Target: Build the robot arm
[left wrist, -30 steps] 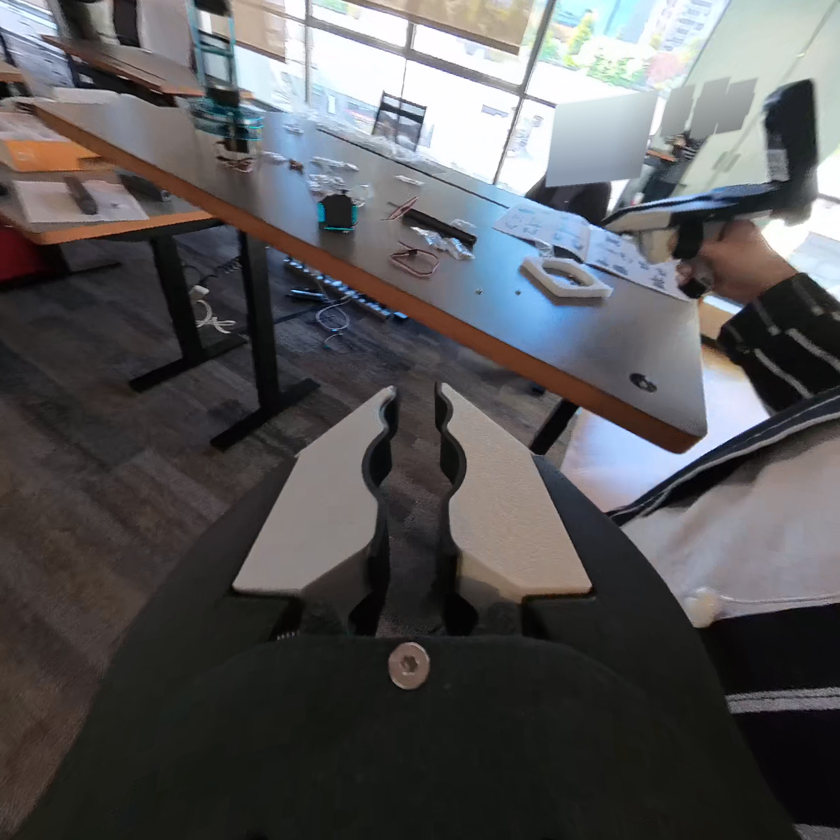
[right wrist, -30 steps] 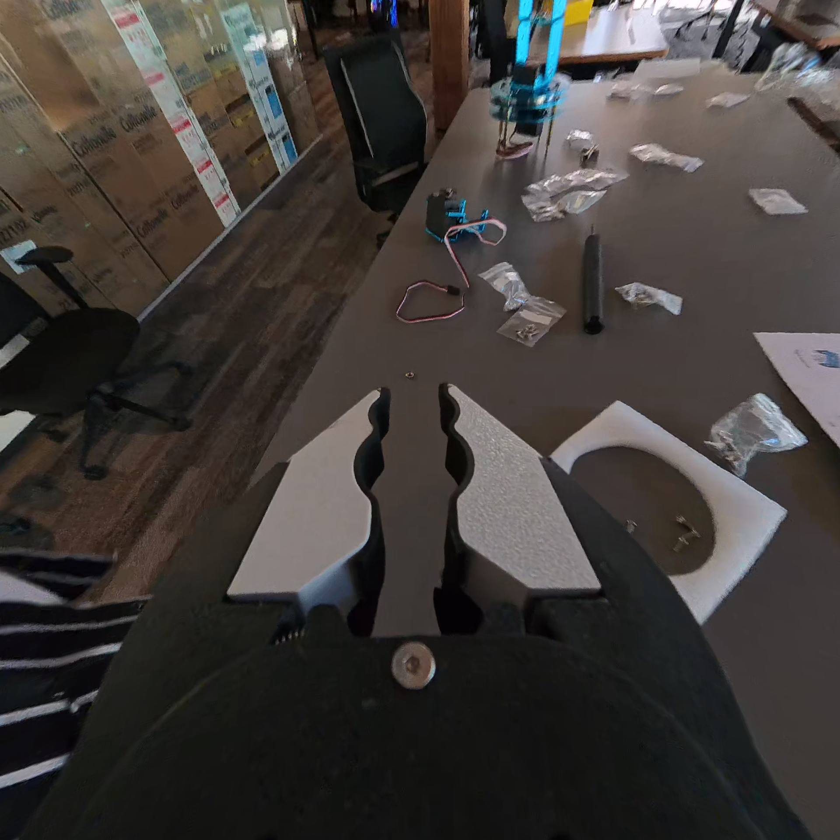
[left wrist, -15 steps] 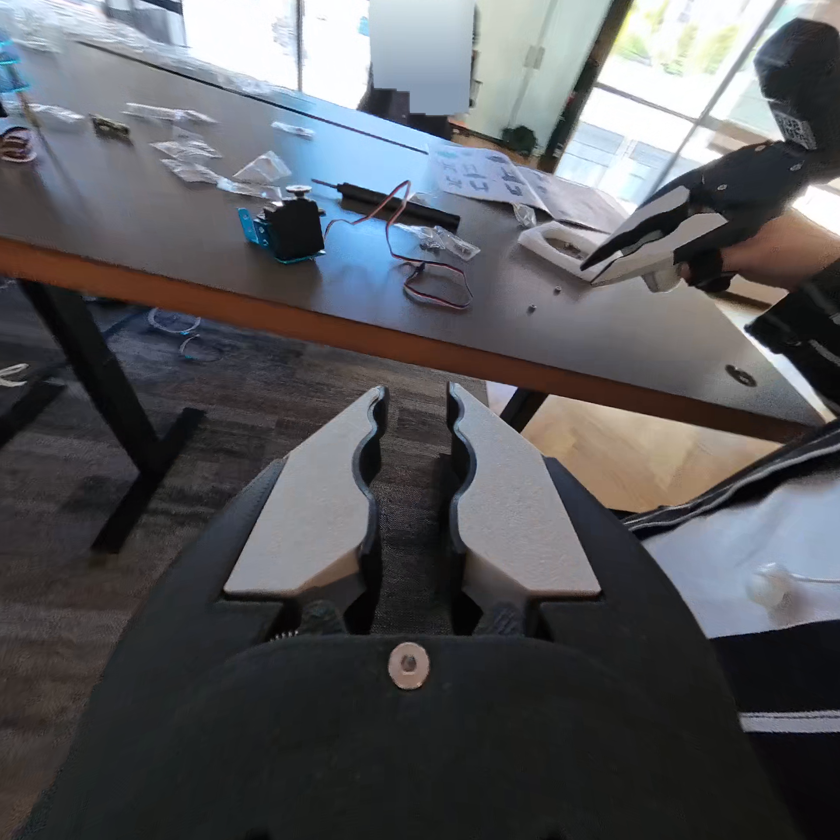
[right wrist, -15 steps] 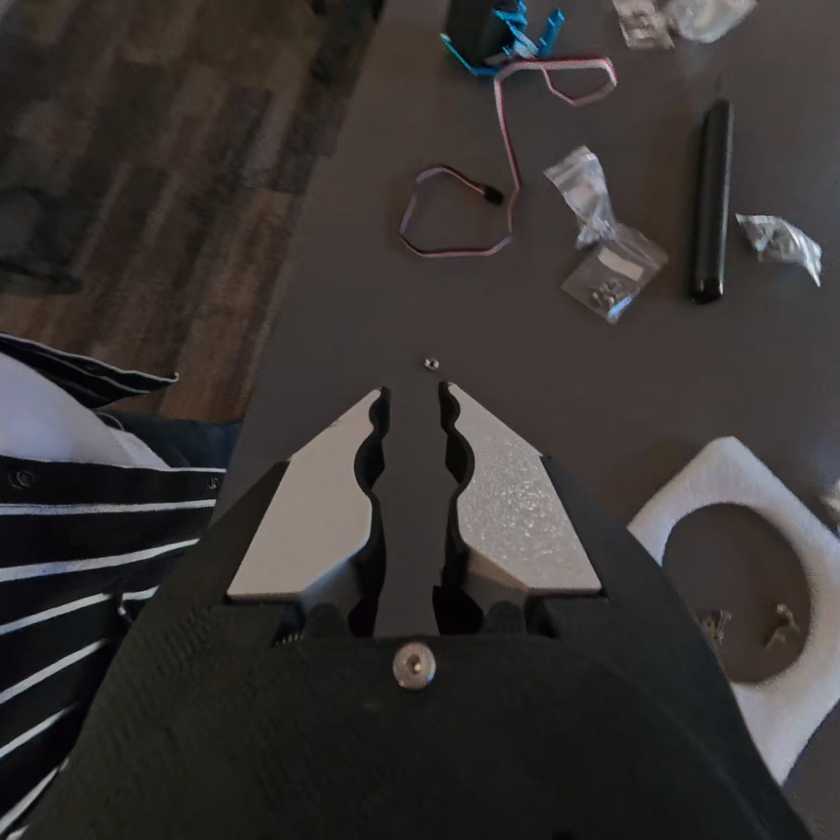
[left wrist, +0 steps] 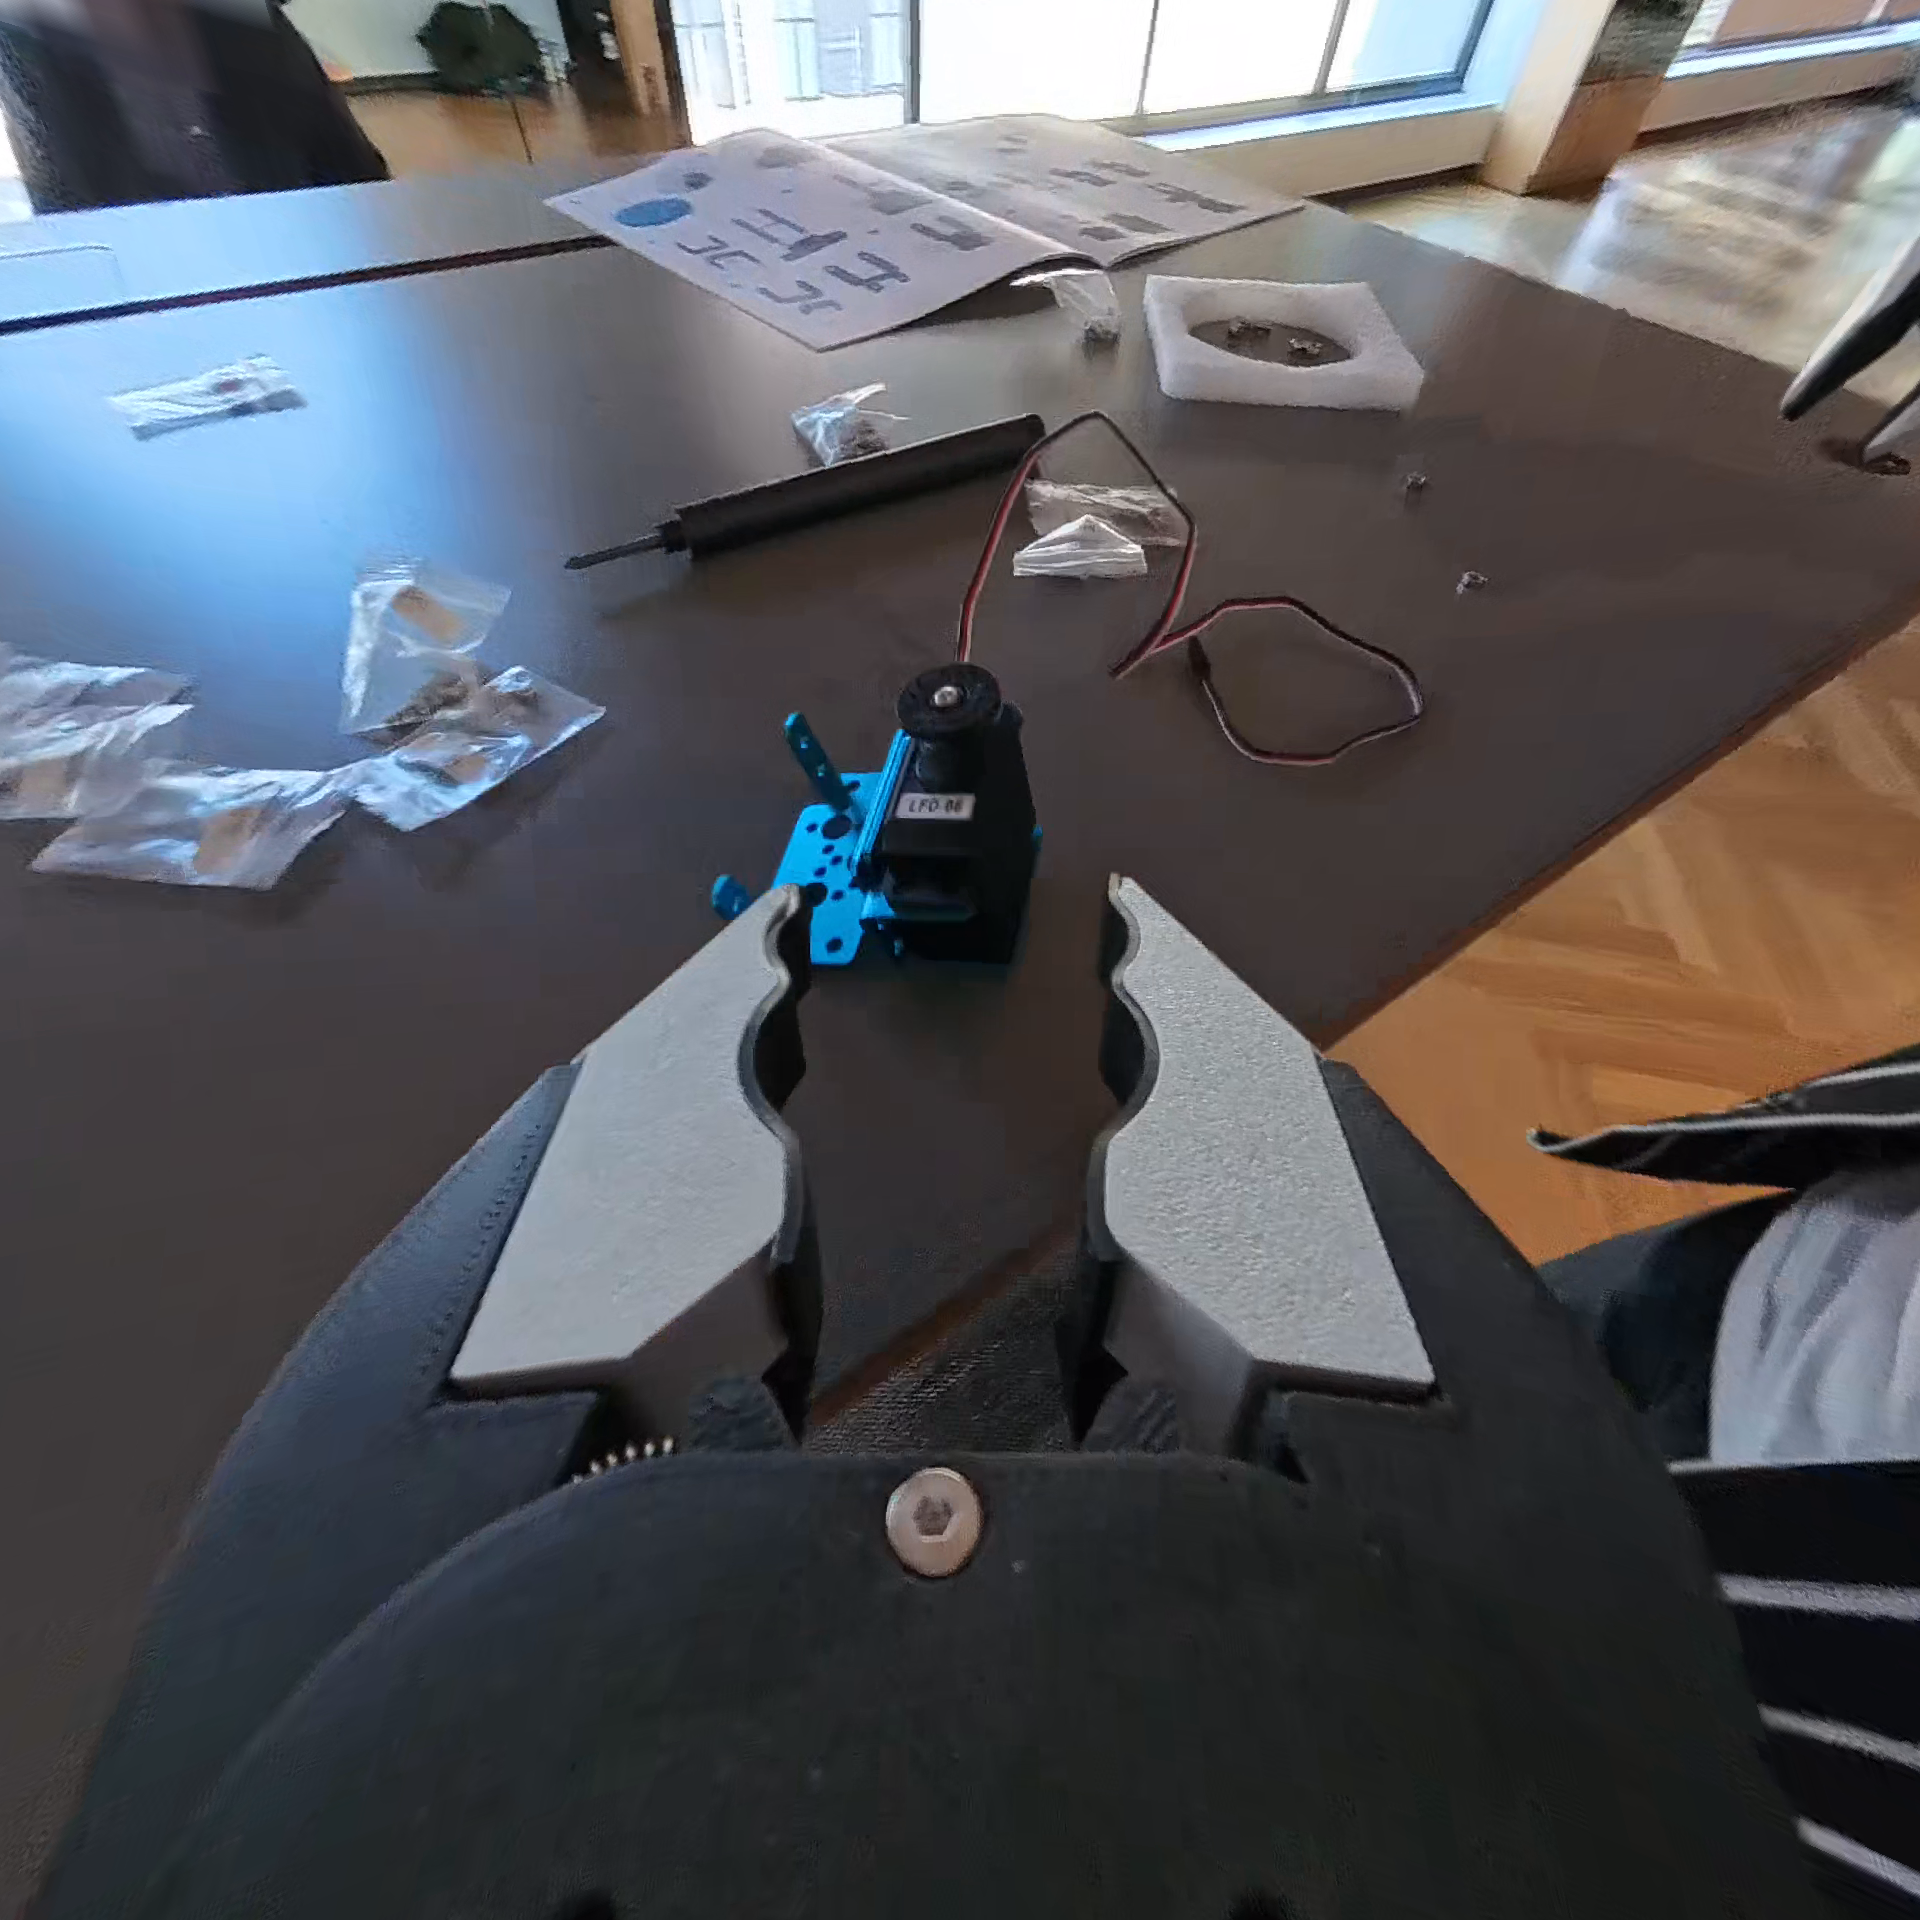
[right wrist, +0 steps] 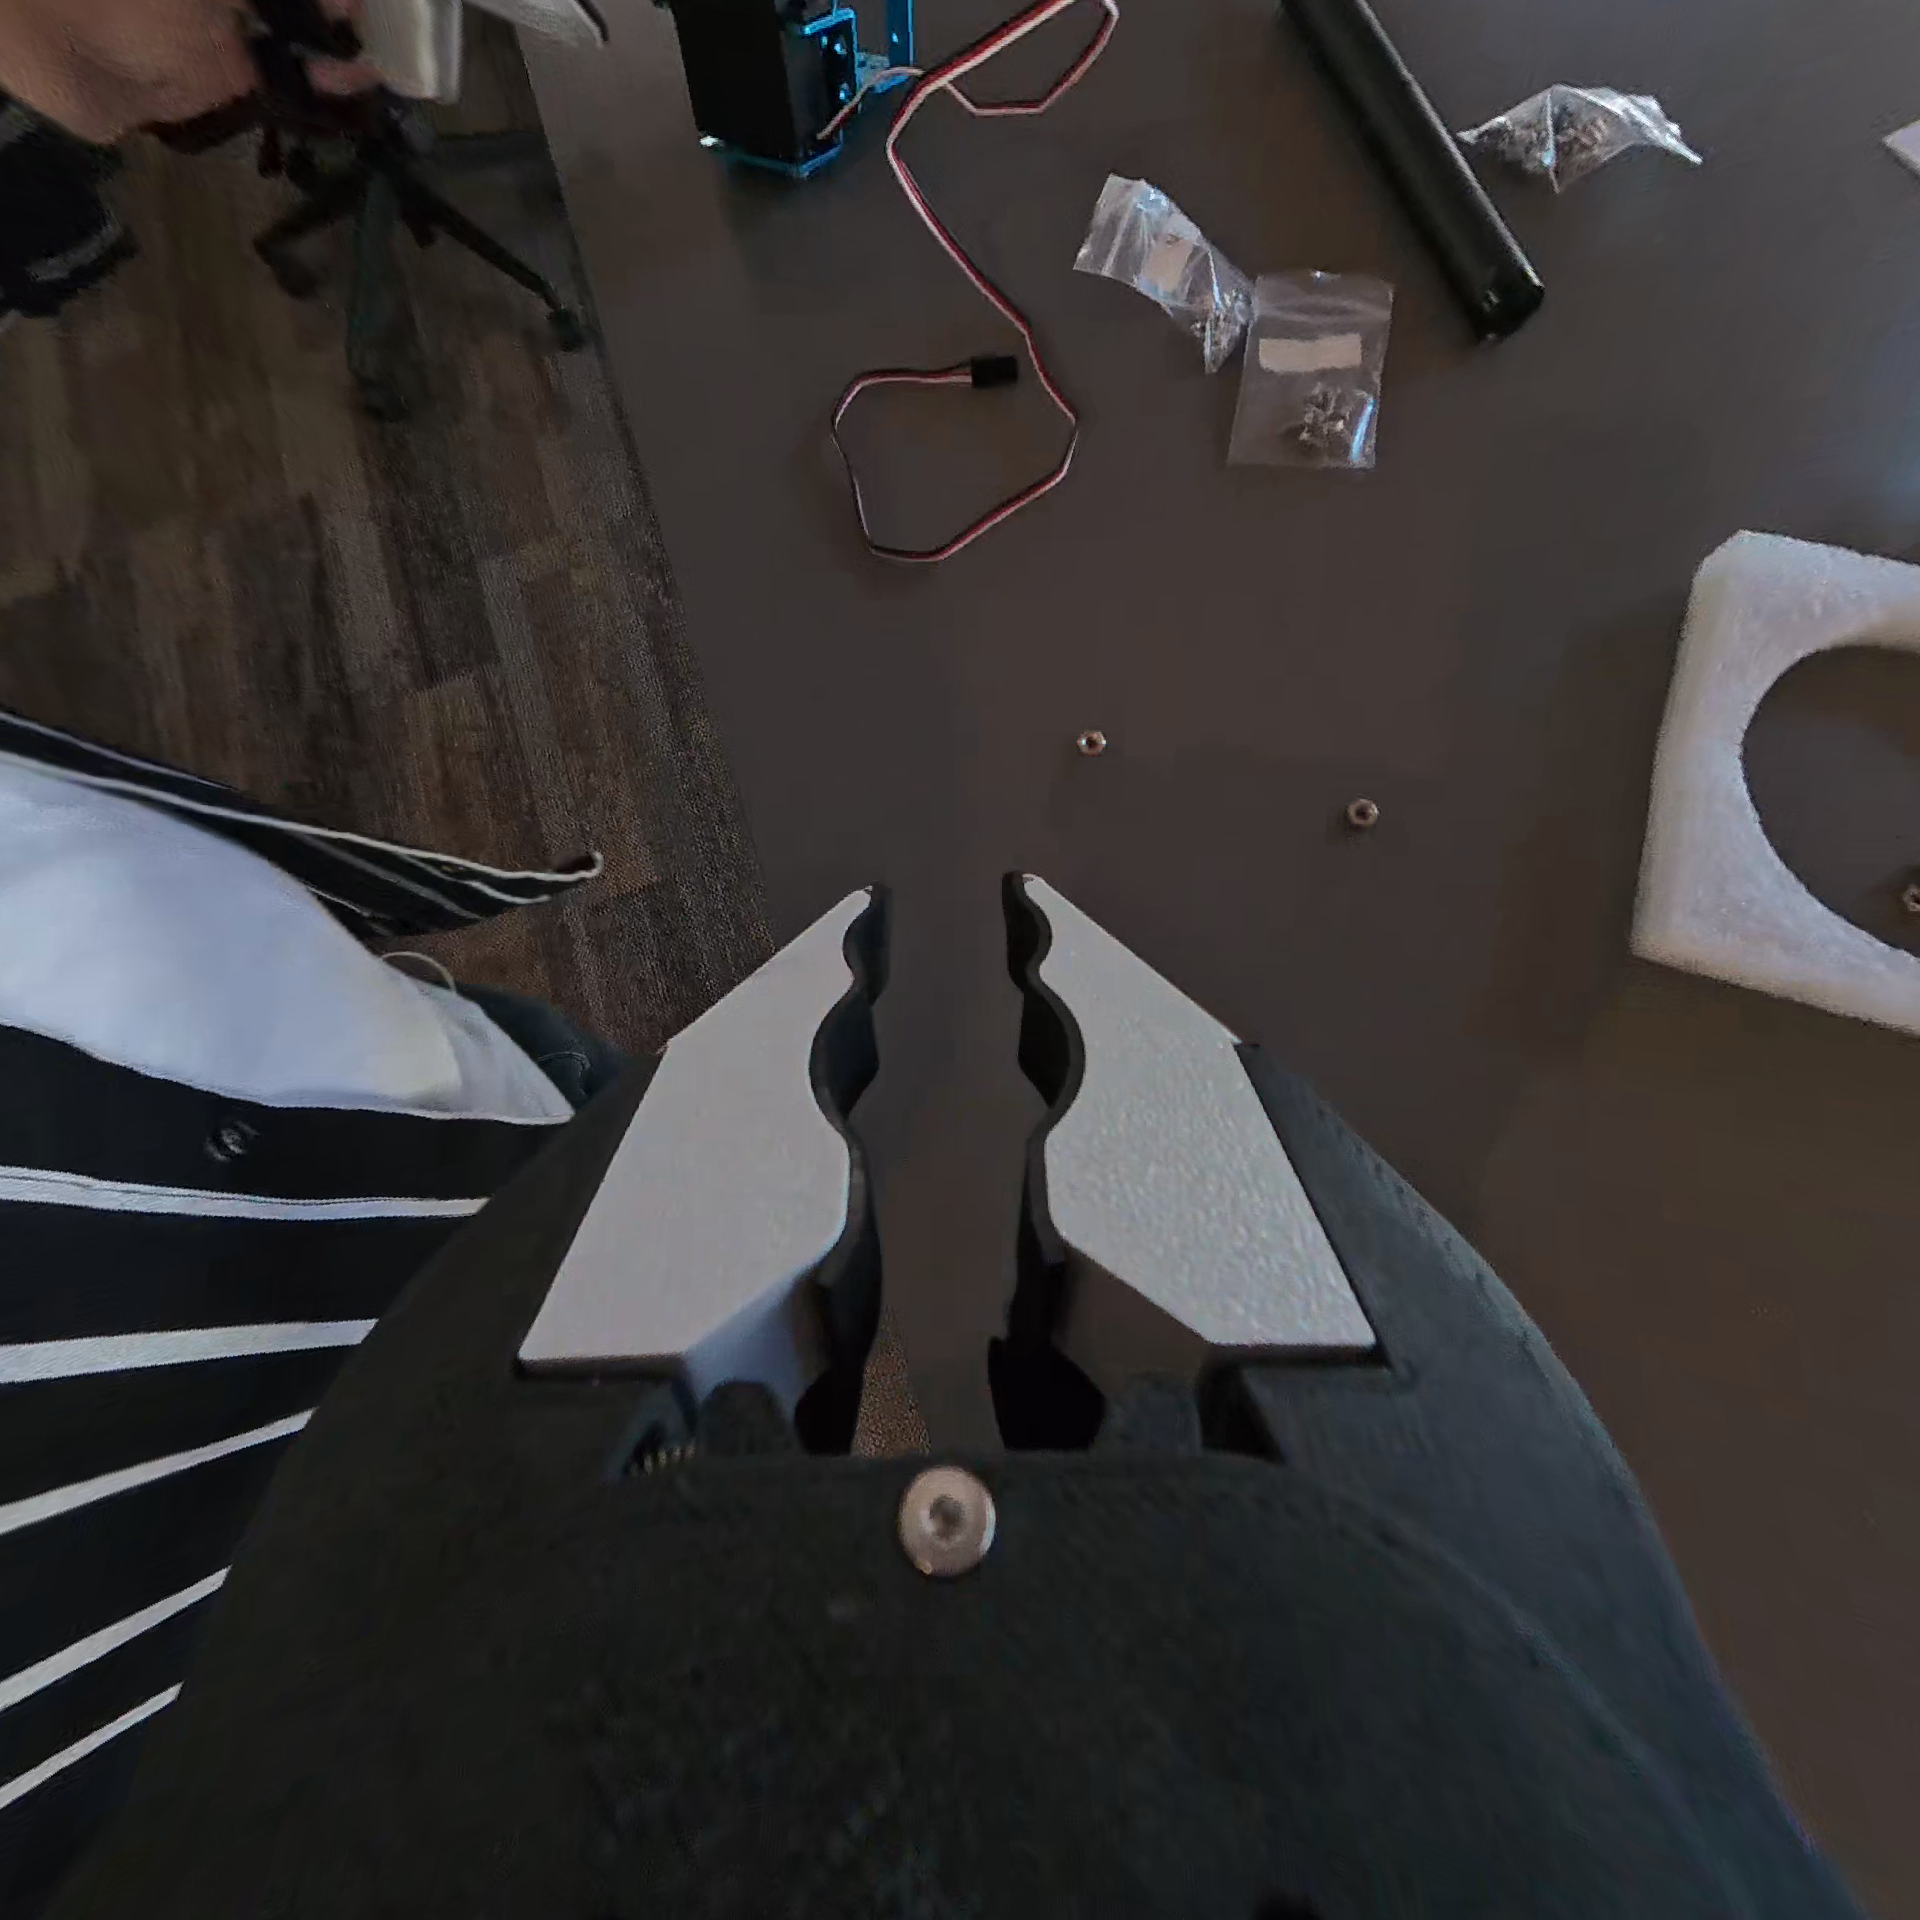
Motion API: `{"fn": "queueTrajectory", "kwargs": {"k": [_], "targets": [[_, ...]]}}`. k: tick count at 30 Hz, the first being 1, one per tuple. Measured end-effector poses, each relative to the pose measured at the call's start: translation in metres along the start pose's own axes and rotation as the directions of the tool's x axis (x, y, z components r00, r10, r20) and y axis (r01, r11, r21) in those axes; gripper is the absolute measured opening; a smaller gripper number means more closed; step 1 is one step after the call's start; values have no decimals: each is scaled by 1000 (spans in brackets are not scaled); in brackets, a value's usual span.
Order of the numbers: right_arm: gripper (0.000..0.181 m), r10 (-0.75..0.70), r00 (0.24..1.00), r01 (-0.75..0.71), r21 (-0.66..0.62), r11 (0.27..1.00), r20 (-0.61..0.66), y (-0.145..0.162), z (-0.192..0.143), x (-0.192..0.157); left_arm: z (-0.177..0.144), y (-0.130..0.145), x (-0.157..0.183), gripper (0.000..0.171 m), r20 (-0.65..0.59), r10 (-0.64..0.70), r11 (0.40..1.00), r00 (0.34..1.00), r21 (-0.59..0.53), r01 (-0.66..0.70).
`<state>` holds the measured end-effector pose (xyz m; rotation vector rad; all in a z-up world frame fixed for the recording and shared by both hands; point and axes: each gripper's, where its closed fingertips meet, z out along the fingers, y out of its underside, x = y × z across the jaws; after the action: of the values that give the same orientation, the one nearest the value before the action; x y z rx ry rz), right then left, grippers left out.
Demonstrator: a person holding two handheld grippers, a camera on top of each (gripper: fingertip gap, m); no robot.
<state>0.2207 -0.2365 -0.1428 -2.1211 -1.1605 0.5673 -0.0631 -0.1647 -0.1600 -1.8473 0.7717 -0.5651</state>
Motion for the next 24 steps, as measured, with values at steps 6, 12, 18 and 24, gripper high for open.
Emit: {"fn": "queueTrajectory", "kwargs": {"k": [6, 12, 18, 24], "targets": [[21, 29, 999, -27, 37, 999, -45, 0, -3, 45, 27, 11, -5, 33, 16, 23, 998, 1000, -63, -22], [21, 142, 980, -135, 58, 989, -140, -3, -10, 98, 35, 8, -12, 32, 120, -59, 995, 991, -77, 68], [20, 118, 938, -118, 17, 993, -325, -4, -20, 167, 55, 0, -23, 32, 286, -138, 981, 948, -93, 170], [14, -58, 960, 2, -204, 979, -272, -14, -2, 221, 67, -3, -19, 39, 320, -182, 973, 930, -75, 217]]}}
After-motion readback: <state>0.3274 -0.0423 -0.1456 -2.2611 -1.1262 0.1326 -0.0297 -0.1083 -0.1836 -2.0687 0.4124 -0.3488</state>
